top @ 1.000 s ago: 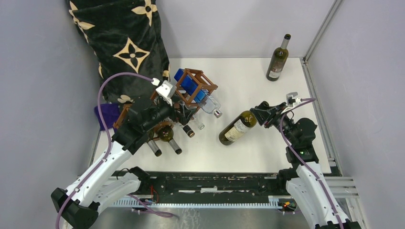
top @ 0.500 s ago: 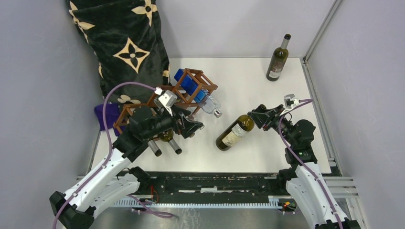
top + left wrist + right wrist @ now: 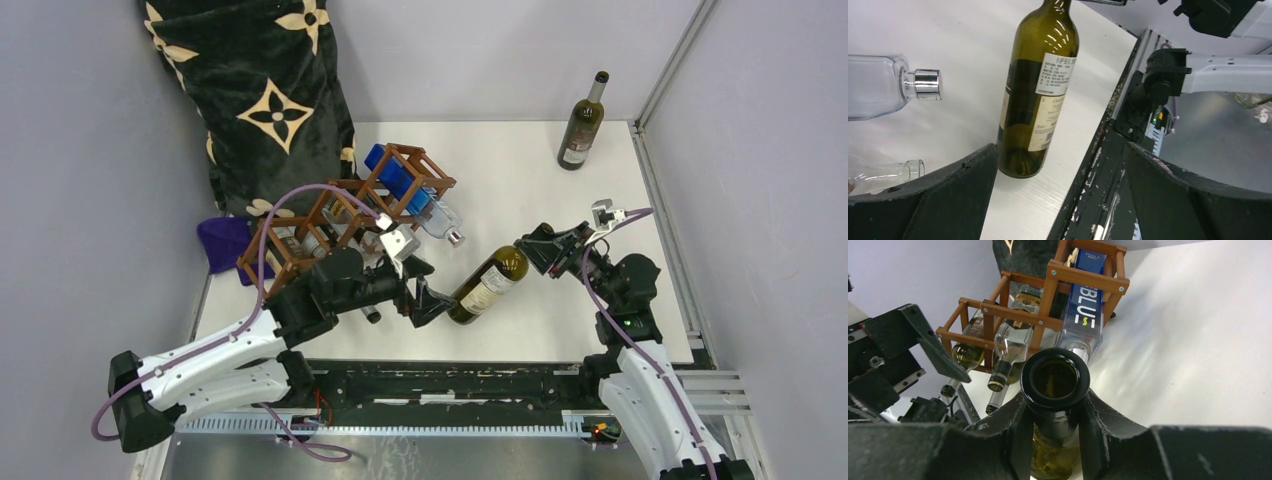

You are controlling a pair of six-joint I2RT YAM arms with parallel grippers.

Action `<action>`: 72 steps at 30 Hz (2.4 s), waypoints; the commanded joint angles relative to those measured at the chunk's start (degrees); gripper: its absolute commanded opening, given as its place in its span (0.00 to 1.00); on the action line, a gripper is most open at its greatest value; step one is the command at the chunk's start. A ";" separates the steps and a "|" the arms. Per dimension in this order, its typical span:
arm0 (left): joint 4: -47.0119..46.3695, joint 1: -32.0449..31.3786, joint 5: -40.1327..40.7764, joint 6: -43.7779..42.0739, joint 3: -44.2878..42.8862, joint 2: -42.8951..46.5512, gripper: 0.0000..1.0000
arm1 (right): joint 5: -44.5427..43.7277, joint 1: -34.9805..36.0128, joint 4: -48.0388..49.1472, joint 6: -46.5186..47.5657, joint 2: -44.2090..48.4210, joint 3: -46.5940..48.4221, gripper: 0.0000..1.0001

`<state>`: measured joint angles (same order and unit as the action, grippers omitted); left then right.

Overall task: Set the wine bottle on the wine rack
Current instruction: Pick up the wine bottle from the corner of the board.

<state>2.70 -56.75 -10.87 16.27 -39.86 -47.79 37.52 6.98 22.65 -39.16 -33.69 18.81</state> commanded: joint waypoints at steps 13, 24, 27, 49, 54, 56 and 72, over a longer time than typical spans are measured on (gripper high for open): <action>-10.96 -1.35 -1.67 -7.39 3.47 -4.50 1.00 | 5.28 -0.16 12.03 -6.89 1.35 -1.41 0.00; -12.63 -3.37 0.59 -6.98 5.06 -4.46 1.00 | 5.81 -0.06 16.06 -9.86 0.93 -3.28 0.00; -12.59 -3.73 1.42 -6.76 4.84 -4.98 1.00 | 5.91 -0.08 16.87 -10.39 0.93 -3.68 0.00; -9.50 -5.47 7.14 -5.86 2.34 -7.22 1.00 | 6.52 -0.12 21.98 -14.54 0.55 -6.30 0.00; -8.02 -5.41 7.94 -5.95 0.93 -7.99 1.00 | 6.69 -0.09 23.64 -15.74 0.14 -7.02 0.00; -6.28 -5.39 7.84 -6.87 -0.21 -9.07 1.00 | 6.86 -0.09 24.68 -16.53 -0.22 -7.16 0.00; -4.74 -5.03 0.65 -2.83 -7.36 -24.11 1.00 | 6.17 -0.10 31.99 -23.10 -0.99 -7.13 0.00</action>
<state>-1.76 -61.80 -8.93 11.33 -43.62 -69.49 45.04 7.01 43.81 -56.34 -34.98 10.22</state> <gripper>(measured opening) 0.997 0.373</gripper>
